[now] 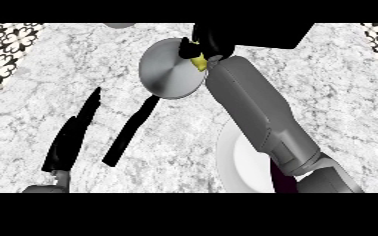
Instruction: Pick the lemon from the plate and place it in the pan
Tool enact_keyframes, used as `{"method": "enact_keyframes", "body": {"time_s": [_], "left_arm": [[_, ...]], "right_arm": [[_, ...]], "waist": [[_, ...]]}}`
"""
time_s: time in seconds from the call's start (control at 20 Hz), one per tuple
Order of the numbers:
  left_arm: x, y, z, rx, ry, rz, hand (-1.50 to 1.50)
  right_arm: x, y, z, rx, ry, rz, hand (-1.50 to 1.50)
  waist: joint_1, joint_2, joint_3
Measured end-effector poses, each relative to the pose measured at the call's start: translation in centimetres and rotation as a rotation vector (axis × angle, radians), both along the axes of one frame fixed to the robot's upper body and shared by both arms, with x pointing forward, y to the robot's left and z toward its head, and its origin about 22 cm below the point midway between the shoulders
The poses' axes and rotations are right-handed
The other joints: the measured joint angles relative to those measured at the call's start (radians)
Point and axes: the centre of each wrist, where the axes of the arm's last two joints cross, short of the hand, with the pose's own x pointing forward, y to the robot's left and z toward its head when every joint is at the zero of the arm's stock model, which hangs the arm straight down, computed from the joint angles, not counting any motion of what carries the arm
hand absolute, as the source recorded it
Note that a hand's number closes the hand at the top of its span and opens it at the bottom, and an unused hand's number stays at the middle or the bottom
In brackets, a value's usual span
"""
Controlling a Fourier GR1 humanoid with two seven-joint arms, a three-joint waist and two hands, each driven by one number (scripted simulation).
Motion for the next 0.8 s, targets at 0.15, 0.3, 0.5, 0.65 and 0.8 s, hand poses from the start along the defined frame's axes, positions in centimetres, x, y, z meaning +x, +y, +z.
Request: {"method": "enact_keyframes", "body": {"time_s": [0.15, 0.3, 0.5, 0.65, 0.8], "left_arm": [[0.0, -0.6, 0.1, -0.004, -0.009, -0.022, 0.00], [0.4, -0.8, 0.6, 0.002, -0.021, -0.041, 0.00], [0.9, -1.5, 1.0, 0.001, -0.033, -0.071, 0.00], [1.3, -1.9, 1.1, 0.004, -0.037, -0.083, 0.00], [1.7, -2.2, 1.4, 0.002, -0.042, -0.096, 0.00]], "right_arm": [[0.7, -0.4, -1.1, -0.016, 0.048, -0.005, 1.50], [1.0, -0.9, -2.5, -0.065, 0.109, 0.008, 1.50], [1.2, -2.3, -4.0, 0.080, 0.224, -0.019, -1.50], [1.4, -3.0, -4.3, 0.215, 0.292, -0.045, -1.50], [1.6, -3.3, -4.2, 0.341, 0.281, -0.051, -1.50]], "waist": [[0.022, 0.007, 0.000], [0.041, 0.015, 0.000], [0.073, 0.028, 0.002], [0.084, 0.032, 0.003], [0.096, 0.034, 0.004]]}}
